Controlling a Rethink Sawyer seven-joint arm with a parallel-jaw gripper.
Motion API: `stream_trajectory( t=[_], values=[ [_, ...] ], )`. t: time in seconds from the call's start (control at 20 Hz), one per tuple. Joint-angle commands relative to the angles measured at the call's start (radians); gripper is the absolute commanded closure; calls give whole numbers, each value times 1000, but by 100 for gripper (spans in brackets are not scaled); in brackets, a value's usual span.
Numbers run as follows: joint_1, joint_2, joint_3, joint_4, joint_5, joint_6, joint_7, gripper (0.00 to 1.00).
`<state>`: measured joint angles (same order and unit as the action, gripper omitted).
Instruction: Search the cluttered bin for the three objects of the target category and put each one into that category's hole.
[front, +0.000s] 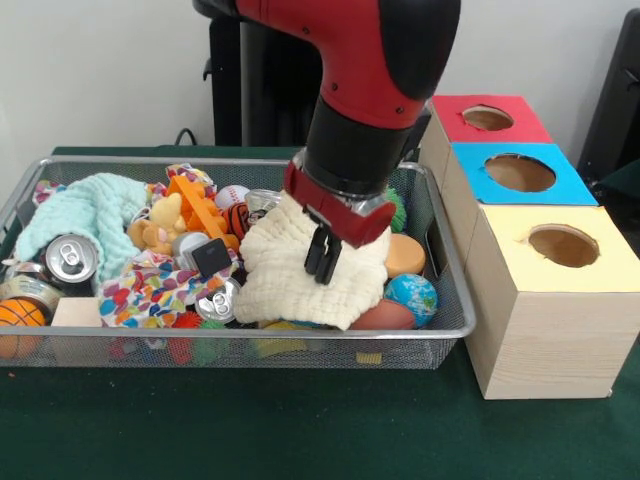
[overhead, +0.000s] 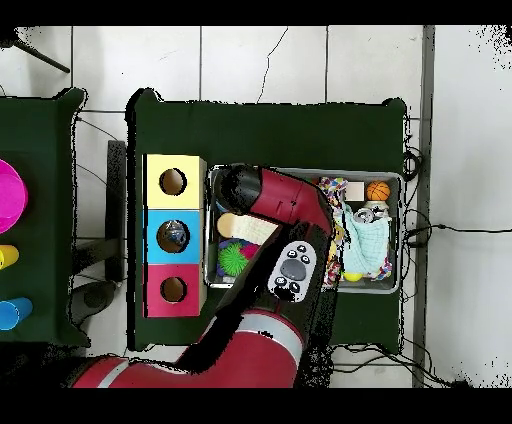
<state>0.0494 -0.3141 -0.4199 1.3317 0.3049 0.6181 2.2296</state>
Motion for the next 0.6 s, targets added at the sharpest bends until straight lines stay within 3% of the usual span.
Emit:
stream_trajectory(
  t=[0.05,0.4,0.6],
  values=[
    [-27,-53,86,13,-62,171,-12,100],
    [-27,-18,100,11,-68,134,24,100],
    [-44,2,136,32,-63,11,25,100]
  ],
)
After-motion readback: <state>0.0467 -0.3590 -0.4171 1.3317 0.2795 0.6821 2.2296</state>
